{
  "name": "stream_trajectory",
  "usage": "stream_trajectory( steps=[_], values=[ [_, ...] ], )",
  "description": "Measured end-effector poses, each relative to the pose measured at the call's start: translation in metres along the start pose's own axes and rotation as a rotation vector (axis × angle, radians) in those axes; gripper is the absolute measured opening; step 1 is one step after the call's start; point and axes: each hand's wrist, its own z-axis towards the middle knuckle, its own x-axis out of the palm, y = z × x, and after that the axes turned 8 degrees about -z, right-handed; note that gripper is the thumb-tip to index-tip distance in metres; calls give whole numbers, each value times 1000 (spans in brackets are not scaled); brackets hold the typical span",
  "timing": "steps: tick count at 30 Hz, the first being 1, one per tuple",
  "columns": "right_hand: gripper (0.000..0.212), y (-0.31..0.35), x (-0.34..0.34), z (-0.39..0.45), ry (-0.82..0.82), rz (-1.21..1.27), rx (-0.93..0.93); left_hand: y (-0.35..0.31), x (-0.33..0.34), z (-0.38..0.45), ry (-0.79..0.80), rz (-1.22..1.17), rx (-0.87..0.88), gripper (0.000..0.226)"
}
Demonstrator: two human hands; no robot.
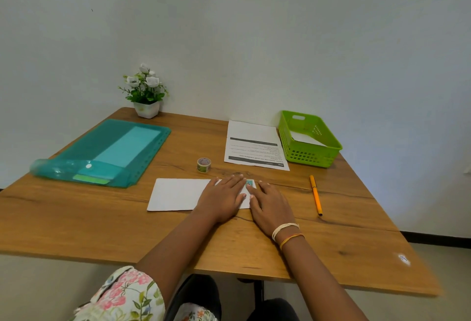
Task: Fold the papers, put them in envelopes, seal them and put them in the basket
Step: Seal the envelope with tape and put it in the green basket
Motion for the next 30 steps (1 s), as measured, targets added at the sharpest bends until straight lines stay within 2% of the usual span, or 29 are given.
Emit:
stream_trajectory(
  steps=[3, 9, 14, 22, 24, 26, 30],
  values=[
    [43, -1, -1, -1, -59, 49, 20, -1, -1, -1, 4, -5, -2, 55],
    [58, 0, -1, 3, 27, -110, 39, -2, 1, -1, 2, -1, 2, 55],
    [81, 7, -4, 2, 28, -136, 72, 0, -2, -1, 17, -7, -3, 55],
    [85, 14, -5, 4, 19, -126, 107, -4, -6, -2, 45, 15, -12, 55],
    [80, 15, -7, 2, 19, -79, 125, -6, -8, -2, 65, 17, -27, 55],
    [65, 13, -6, 2, -8, -13, 147, -10, -12, -3, 45, 24, -65, 55],
    [56, 10, -5, 3, -31, 35, 144, -16, -24, -5, -133, 22, -183, 56]
  ],
)
